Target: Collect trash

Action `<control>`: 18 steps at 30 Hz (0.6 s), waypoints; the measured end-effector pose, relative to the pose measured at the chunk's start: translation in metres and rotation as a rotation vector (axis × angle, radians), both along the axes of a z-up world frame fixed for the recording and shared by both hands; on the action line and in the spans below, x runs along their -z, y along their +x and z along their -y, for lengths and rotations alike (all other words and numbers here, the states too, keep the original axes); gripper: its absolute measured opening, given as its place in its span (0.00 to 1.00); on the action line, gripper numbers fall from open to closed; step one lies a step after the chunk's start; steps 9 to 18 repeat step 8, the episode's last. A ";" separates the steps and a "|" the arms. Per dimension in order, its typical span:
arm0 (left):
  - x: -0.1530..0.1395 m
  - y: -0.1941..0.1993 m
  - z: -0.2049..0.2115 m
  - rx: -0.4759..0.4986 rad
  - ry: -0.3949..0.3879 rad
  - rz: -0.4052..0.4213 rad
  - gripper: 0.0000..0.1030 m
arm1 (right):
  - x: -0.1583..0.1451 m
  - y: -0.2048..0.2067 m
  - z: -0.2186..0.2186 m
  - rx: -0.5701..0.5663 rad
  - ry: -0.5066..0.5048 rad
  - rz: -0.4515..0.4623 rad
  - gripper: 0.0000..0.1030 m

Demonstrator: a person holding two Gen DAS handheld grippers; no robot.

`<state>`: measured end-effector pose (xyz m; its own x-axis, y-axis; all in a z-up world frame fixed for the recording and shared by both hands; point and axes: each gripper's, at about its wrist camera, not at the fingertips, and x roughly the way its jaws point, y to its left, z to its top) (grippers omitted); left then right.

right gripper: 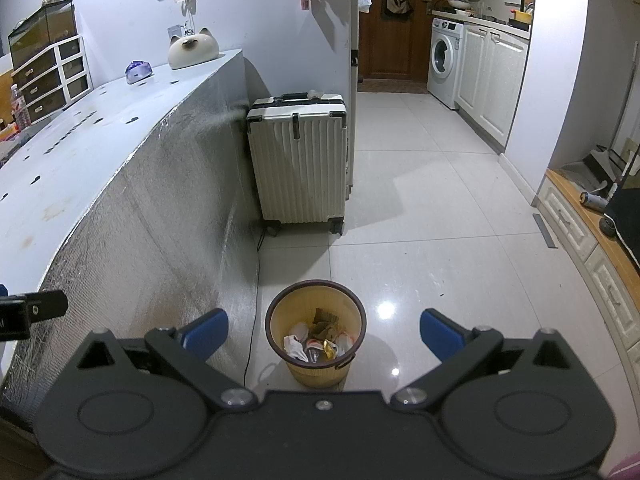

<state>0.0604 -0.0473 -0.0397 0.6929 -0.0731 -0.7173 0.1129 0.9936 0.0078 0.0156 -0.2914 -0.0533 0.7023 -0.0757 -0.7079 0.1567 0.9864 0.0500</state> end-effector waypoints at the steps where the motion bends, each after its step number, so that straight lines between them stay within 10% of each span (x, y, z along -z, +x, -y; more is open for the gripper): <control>1: 0.000 0.000 0.000 0.000 0.000 0.000 1.00 | 0.000 0.000 0.000 0.000 0.000 0.000 1.00; 18: -0.002 -0.001 0.000 -0.001 0.002 0.006 1.00 | -0.002 0.000 0.000 -0.003 0.000 0.004 1.00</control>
